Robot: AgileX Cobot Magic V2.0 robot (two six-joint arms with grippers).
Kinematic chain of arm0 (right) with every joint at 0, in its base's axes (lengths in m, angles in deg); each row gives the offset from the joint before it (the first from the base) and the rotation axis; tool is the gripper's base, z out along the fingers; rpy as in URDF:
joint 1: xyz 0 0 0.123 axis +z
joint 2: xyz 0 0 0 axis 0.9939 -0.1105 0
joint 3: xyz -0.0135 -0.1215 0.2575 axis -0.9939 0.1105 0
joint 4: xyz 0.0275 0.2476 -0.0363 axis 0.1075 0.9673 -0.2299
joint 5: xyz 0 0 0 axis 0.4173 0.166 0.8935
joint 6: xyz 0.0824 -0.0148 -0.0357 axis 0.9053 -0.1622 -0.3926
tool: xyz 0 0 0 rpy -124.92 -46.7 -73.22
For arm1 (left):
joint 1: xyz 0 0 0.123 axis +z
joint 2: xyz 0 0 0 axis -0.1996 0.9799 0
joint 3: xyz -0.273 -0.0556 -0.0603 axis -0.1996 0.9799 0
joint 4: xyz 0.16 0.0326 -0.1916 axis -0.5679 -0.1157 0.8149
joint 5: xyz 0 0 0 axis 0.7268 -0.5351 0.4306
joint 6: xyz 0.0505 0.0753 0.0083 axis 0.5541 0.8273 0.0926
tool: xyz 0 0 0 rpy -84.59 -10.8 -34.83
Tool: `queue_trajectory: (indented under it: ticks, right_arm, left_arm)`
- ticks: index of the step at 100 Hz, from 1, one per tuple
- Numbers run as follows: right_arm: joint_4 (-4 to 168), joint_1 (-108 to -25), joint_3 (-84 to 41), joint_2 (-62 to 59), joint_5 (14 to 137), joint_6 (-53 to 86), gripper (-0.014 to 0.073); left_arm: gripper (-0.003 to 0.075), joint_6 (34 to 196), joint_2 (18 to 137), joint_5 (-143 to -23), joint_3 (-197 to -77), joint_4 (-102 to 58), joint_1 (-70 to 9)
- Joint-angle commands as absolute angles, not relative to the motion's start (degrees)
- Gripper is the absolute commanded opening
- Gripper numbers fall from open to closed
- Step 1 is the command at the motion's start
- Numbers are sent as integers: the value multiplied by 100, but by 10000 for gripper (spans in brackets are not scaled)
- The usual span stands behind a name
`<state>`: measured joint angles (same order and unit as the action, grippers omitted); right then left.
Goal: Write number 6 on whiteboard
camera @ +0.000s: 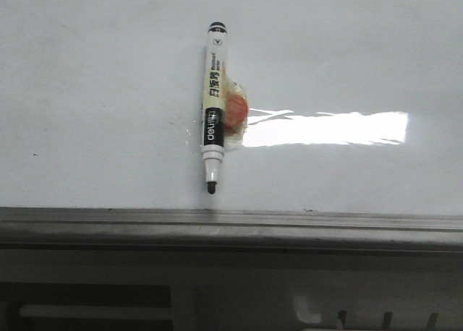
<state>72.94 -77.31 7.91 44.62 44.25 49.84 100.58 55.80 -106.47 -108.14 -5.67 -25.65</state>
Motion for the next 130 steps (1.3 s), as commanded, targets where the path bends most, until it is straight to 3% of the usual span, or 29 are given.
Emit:
queue_trajectory:
  ticks: [1, 8, 18, 63, 107, 118, 126, 130]
  right_arm:
    - [7345, -7607, 593, 4266, 4780, 4879, 392]
    - [7345, -7516, 593, 4204, 4780, 4879, 446]
    - [7345, -7445, 593, 4142, 4780, 4879, 446]
    - [7335, -7422, 593, 4090, 4834, 4879, 445]
    - [7303, -7422, 593, 4090, 4717, 4879, 445]
    - [7303, -7422, 593, 4090, 4727, 4879, 442]
    - [7464, -7412, 593, 4090, 4727, 4584, 424]
    - [7678, -7413, 583, 4090, 4727, 4281, 418]
  left_arm:
    - [428, 10820, 6007, -10367, -11046, 521, -2905]
    - [419, 11067, 6305, -10154, -11046, 950, -3216]
    - [387, 11068, 6690, -9593, -11046, 1113, -3716]
    - [387, 11068, 8259, -6300, -11274, 1792, -6370]
    - [377, 11068, 9519, -6192, -11796, 1916, -6624]
    - [238, 11068, 9646, -6192, -11796, 1960, -6624]
    - [32, 11068, 9634, -6335, -11796, 1976, -6624]
    - [-16, 11077, 9584, -6433, -11796, 1951, -6624]
